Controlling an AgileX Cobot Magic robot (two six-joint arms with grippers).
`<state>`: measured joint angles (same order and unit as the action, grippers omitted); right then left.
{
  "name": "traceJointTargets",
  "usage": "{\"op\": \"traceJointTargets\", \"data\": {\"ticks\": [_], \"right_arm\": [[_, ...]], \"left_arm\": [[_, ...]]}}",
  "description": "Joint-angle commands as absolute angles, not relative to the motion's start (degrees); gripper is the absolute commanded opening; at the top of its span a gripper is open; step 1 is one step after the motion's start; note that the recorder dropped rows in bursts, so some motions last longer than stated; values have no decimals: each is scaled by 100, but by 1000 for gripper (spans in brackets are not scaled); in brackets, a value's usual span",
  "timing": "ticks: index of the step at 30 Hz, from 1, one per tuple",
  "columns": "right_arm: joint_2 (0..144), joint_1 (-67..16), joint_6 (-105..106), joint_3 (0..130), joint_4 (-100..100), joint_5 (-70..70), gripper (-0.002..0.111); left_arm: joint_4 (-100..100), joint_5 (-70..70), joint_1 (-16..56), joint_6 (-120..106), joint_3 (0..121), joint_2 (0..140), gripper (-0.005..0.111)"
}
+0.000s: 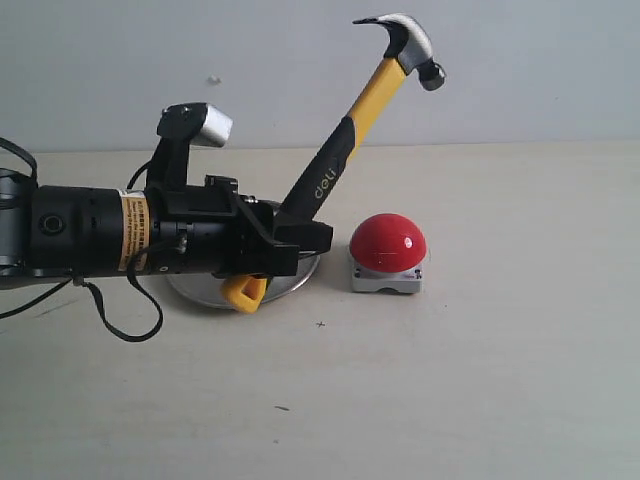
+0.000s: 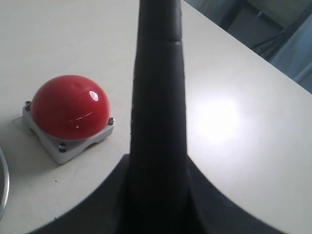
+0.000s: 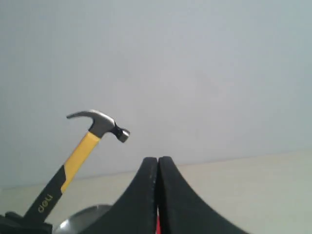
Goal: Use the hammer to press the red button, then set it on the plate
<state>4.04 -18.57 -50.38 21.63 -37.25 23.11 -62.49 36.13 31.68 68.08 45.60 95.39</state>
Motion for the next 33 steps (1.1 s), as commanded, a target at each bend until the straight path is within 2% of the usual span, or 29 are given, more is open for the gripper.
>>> {"op": "traceJointTargets", "data": {"ticks": [1,8,10,19,33], "right_arm": [[0,-1863,-5879,1806,-4579,1900,0],[28,-1851,-8617,1291,-6942,2243,0],[28,-1851,-8993,1177,-7032,2490,0],[28,-1851,-8981,1034,-6263,2454,0],[28,-1851,-9017,1034,-6222,2453,0]], "left_arm": [[-6252,3891,3202,6885,4602,9380,0],[-6455,3901,3202,7079,4602,9318,0],[-6493,3901,3202,7078,4602,9297,0],[-6639,3791,3202,7004,4602,9235,0],[-6870,3309,3202,6950,4602,9059,0]]}}
